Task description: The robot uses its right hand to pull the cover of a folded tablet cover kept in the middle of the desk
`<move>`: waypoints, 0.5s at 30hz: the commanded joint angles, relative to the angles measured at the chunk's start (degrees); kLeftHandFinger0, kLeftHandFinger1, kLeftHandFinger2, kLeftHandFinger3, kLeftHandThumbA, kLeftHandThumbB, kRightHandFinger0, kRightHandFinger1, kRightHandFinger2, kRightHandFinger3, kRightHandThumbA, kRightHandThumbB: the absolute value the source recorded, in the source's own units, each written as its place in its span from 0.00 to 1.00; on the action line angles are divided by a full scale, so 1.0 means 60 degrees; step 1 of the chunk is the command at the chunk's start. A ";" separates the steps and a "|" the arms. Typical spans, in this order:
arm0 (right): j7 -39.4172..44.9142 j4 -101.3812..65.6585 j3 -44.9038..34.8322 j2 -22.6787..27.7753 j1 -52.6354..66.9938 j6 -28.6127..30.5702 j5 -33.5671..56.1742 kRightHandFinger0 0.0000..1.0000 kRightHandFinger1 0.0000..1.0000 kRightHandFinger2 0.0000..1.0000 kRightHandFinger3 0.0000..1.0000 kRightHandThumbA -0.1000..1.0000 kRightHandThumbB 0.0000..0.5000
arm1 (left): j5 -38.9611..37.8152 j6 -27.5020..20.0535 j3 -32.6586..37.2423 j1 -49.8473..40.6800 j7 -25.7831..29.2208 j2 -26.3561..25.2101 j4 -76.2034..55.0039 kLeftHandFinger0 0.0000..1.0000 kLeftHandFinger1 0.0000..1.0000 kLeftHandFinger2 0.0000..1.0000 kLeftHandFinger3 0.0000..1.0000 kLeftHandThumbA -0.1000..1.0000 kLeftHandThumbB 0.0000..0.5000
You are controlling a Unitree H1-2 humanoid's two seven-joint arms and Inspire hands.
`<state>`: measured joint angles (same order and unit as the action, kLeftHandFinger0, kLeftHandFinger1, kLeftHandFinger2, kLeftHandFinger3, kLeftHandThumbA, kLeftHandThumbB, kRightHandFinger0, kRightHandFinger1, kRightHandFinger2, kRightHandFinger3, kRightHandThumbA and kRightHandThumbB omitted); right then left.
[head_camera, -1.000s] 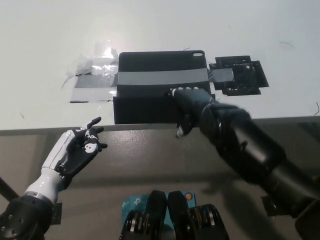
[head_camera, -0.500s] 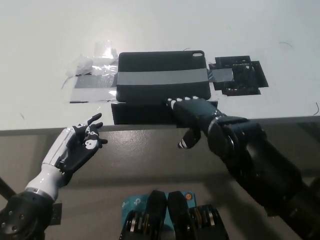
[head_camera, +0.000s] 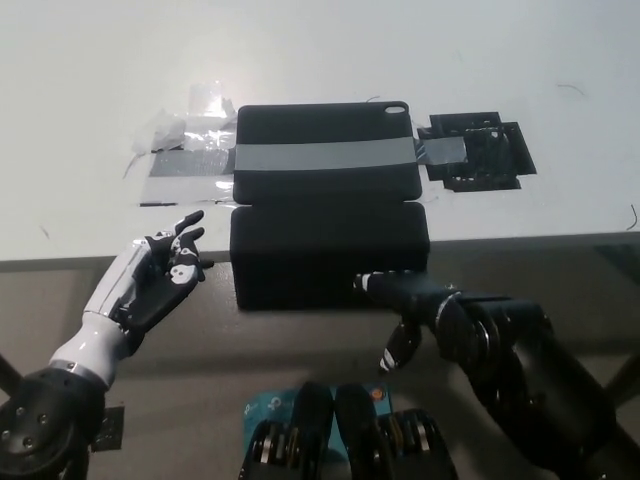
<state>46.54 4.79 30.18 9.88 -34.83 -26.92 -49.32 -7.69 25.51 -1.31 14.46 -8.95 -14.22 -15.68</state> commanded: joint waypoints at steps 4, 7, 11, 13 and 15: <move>0.1314 -0.1417 -0.1045 -0.0209 0.0772 -0.0002 0.0301 1.00 1.00 1.00 1.00 1.00 1.00 | 0.0007 0.0195 -0.0033 0.0114 -0.0124 -0.0228 -0.0263 0.80 0.97 1.00 1.00 1.00 0.35; 0.1911 -0.2955 -0.2481 -0.0548 0.1697 -0.0002 0.0539 1.00 1.00 1.00 1.00 0.99 1.00 | -0.0021 0.0159 -0.0064 -0.0031 -0.0112 -0.0207 -0.0273 0.80 0.97 1.00 1.00 1.00 0.38; 0.1470 -0.3932 -0.4146 -0.0856 0.2149 -0.0002 0.1534 1.00 0.77 0.81 1.00 0.87 0.85 | -0.0099 0.0029 -0.0101 -0.0055 -0.0192 -0.0265 -0.0184 0.80 0.98 1.00 1.00 1.00 0.38; 0.1219 -0.4019 -0.4615 -0.0846 0.2084 -0.0002 0.1975 0.89 0.68 0.77 1.00 0.84 0.75 | -0.0110 -0.0092 -0.0130 -0.0078 -0.0207 -0.0279 -0.0114 0.79 0.98 1.00 1.00 1.00 0.39; 0.0689 -0.4111 -0.5751 -0.0890 0.1964 -0.0002 0.3012 0.87 0.70 0.79 0.96 0.66 0.54 | -0.0089 -0.0069 -0.0121 -0.0071 -0.0164 -0.0240 -0.0089 0.74 0.96 1.00 1.00 1.00 0.43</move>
<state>53.76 -16.35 3.92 5.24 -20.83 -26.94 -42.30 -7.76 25.47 -1.34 13.56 -9.14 -14.59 -15.56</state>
